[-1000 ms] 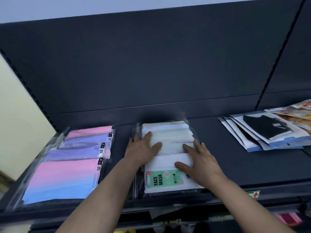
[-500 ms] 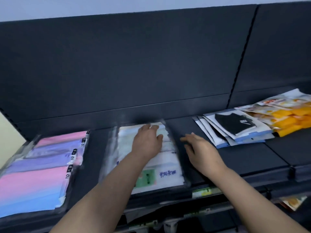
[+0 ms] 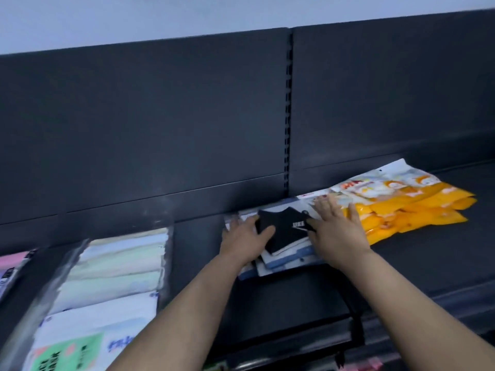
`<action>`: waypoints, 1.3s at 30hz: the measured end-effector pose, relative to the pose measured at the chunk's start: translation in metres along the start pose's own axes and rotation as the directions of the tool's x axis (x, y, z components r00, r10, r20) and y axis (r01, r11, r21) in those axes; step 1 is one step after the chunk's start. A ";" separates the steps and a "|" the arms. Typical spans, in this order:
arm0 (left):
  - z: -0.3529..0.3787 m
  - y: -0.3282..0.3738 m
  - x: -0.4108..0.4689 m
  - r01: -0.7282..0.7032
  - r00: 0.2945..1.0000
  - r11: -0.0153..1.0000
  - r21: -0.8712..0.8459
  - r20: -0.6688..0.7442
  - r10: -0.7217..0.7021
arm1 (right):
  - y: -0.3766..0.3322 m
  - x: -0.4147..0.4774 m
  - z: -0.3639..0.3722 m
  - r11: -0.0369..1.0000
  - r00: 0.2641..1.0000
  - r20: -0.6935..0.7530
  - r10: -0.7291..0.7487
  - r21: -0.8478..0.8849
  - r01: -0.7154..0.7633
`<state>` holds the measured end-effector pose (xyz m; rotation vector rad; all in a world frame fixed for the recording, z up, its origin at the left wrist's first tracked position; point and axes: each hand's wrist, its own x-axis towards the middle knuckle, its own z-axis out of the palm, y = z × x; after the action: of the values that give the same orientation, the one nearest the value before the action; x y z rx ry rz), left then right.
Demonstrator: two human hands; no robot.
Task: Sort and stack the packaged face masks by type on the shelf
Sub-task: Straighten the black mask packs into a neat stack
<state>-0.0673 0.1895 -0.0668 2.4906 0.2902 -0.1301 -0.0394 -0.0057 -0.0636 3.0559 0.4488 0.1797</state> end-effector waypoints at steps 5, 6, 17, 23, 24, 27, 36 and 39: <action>0.030 0.032 0.003 0.120 0.991 0.993 0.003 -0.052 -0.120 | 0.041 -0.003 0.016 0.998 1.000 0.011 -0.027 0.061 0.027; 0.037 0.043 0.004 0.132 0.990 0.991 -0.001 -0.054 -0.132 | 0.052 -0.004 0.017 0.997 1.000 0.012 -0.027 0.066 0.027; 0.051 0.094 0.011 0.045 0.999 0.974 0.224 0.001 -0.046 | 0.111 -0.001 0.009 0.992 0.997 -0.072 -0.017 0.124 0.026; 0.038 0.093 0.023 -0.496 0.866 0.565 0.660 0.326 0.379 | 0.106 -0.012 0.004 0.960 0.976 -0.218 -0.006 0.271 0.067; 0.039 0.093 0.025 -0.522 0.850 0.531 0.668 0.352 0.393 | 0.109 -0.012 0.004 0.963 0.974 -0.226 -0.003 0.262 0.063; 0.035 0.076 0.022 -0.582 0.795 0.502 0.640 0.318 0.516 | 0.111 -0.008 0.005 0.966 0.964 -0.260 0.052 0.258 0.017; -0.021 0.009 -0.020 -0.415 0.599 0.571 0.708 -0.259 0.757 | 0.050 0.000 -0.012 0.942 0.957 -0.290 -0.001 0.322 0.099; -0.039 -0.012 -0.028 -0.258 0.666 0.584 0.770 -0.296 0.685 | 0.019 0.000 -0.009 0.946 0.984 -0.149 -0.096 0.294 0.136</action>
<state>-0.0968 0.2170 -0.0380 3.1783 -0.3297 0.9602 -0.0347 -0.0236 -0.0531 3.3151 0.7277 0.3412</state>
